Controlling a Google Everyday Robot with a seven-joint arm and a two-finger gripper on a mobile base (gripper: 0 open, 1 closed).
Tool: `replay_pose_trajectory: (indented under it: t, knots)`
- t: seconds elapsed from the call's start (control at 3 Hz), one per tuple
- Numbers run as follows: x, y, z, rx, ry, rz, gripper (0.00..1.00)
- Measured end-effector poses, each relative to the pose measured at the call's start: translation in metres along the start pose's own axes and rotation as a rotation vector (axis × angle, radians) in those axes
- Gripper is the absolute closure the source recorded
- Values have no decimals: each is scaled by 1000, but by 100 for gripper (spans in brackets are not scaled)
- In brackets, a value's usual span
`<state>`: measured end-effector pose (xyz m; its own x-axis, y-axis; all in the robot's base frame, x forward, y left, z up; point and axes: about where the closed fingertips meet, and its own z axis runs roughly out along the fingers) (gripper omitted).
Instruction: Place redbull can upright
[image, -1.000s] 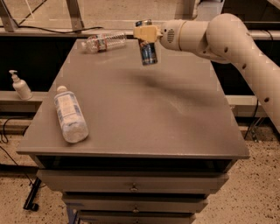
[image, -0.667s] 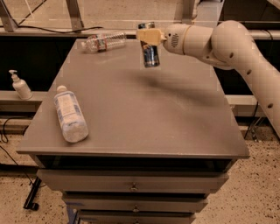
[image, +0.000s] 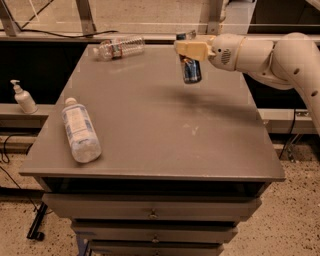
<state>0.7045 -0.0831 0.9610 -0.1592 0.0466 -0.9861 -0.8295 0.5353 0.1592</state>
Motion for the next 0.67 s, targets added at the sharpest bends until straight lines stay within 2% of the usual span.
replay_pose_trajectory:
  t: [0.33,0.67]
  knots:
    - [13,0,-17,-70,-9,-58,100]
    - [32,1,-25,-130,-34,-77,100]
